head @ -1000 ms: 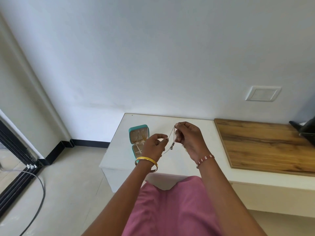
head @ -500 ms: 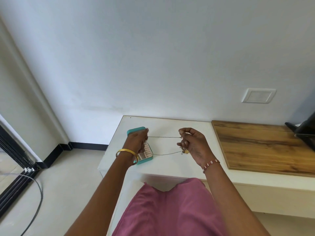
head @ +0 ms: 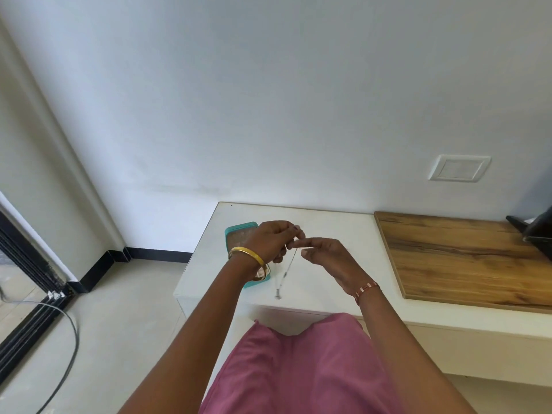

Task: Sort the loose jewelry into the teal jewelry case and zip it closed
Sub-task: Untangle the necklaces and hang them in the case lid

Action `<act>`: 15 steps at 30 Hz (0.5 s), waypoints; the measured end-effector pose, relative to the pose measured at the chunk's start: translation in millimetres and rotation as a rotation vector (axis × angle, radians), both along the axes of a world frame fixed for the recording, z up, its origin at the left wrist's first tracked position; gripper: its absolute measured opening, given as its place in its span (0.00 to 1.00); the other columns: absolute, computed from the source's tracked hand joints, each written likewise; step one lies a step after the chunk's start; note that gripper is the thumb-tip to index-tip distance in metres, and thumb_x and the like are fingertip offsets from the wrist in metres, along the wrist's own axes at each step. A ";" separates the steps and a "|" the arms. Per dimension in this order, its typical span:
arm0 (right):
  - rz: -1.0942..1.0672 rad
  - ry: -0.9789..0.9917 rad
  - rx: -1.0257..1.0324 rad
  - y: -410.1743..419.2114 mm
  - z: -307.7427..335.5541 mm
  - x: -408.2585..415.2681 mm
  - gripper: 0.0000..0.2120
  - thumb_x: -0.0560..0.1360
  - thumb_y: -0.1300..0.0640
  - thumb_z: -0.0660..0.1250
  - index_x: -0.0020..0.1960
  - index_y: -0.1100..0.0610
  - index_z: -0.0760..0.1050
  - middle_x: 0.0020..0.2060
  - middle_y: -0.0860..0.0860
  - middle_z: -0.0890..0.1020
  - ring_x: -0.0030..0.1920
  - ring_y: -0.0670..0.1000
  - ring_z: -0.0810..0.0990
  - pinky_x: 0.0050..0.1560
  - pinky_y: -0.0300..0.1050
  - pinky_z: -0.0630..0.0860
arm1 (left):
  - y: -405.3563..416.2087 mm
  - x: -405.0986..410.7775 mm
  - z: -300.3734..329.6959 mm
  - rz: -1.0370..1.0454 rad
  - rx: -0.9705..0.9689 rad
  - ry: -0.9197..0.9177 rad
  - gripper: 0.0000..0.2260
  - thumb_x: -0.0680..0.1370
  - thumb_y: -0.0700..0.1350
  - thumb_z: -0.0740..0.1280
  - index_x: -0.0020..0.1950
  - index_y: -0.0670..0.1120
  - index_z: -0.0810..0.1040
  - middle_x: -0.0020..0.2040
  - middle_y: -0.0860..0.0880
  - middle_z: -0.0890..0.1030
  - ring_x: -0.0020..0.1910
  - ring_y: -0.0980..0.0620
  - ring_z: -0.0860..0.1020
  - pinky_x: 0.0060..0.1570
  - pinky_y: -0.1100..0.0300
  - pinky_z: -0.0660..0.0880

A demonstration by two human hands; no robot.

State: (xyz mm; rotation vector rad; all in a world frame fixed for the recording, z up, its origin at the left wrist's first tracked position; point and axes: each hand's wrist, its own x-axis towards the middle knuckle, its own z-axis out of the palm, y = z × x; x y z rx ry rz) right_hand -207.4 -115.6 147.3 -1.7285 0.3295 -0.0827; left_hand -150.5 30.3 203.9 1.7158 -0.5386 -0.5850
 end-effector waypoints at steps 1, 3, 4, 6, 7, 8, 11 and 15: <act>0.028 -0.033 0.045 2.3 4.1 1.6 0.09 0.75 0.64 0.64 0.50 0.56 0.81 0.50 0.52 0.82 0.52 0.47 0.77 0.58 0.42 0.70 | -1.5 -0.9 1.7 -0.019 0.045 -0.045 0.12 0.79 0.43 0.59 0.38 0.47 0.76 0.28 0.50 0.69 0.20 0.61 0.64 0.24 0.68 0.63; 0.076 -0.085 0.102 6.0 12.6 3.8 0.08 0.76 0.65 0.63 0.49 0.60 0.80 0.47 0.57 0.82 0.51 0.50 0.78 0.58 0.45 0.72 | -1.8 -0.7 3.1 -0.039 0.131 -0.147 0.13 0.79 0.43 0.59 0.35 0.49 0.75 0.27 0.52 0.71 0.22 0.60 0.66 0.24 0.71 0.63; 0.097 -0.091 0.113 7.2 16.2 4.7 0.08 0.76 0.64 0.62 0.47 0.61 0.80 0.45 0.58 0.82 0.50 0.52 0.80 0.57 0.46 0.73 | -1.0 0.2 3.2 -0.035 0.159 -0.191 0.14 0.79 0.43 0.59 0.34 0.49 0.75 0.26 0.54 0.71 0.23 0.60 0.67 0.24 0.72 0.64; 0.143 -0.080 0.142 9.3 20.5 5.0 0.10 0.77 0.65 0.60 0.43 0.59 0.78 0.39 0.56 0.82 0.44 0.52 0.81 0.57 0.48 0.75 | 2.0 2.2 3.2 -0.020 0.204 -0.247 0.15 0.79 0.44 0.60 0.32 0.50 0.73 0.24 0.55 0.71 0.25 0.60 0.69 0.26 0.71 0.65; 0.165 -0.073 0.171 10.6 21.7 4.5 0.12 0.78 0.66 0.58 0.40 0.59 0.78 0.36 0.55 0.82 0.41 0.52 0.81 0.57 0.50 0.75 | 3.6 3.3 2.8 -0.015 0.231 -0.268 0.15 0.79 0.45 0.60 0.32 0.50 0.73 0.26 0.54 0.71 0.27 0.58 0.69 0.28 0.68 0.66; 0.178 -0.068 0.209 11.5 22.1 4.3 0.14 0.78 0.67 0.56 0.38 0.60 0.77 0.33 0.54 0.81 0.38 0.52 0.81 0.58 0.53 0.75 | 5.3 4.5 1.5 -0.014 0.252 -0.277 0.15 0.79 0.46 0.60 0.32 0.50 0.73 0.27 0.52 0.71 0.28 0.57 0.68 0.30 0.66 0.66; 0.170 -0.083 0.351 14.1 23.5 2.3 0.17 0.77 0.69 0.52 0.34 0.62 0.72 0.26 0.52 0.76 0.29 0.50 0.76 0.53 0.54 0.76 | 10.7 7.9 -4.0 -0.007 0.273 -0.243 0.15 0.79 0.48 0.60 0.32 0.50 0.75 0.31 0.48 0.71 0.30 0.53 0.67 0.32 0.62 0.65; 0.164 -0.083 0.390 12.2 28.8 -3.4 0.16 0.78 0.65 0.53 0.33 0.61 0.70 0.19 0.47 0.61 0.21 0.46 0.59 0.35 0.46 0.72 | 18.1 13.5 -11.8 0.018 0.301 -0.158 0.17 0.79 0.51 0.59 0.32 0.48 0.74 0.37 0.43 0.70 0.30 0.52 0.65 0.31 0.62 0.65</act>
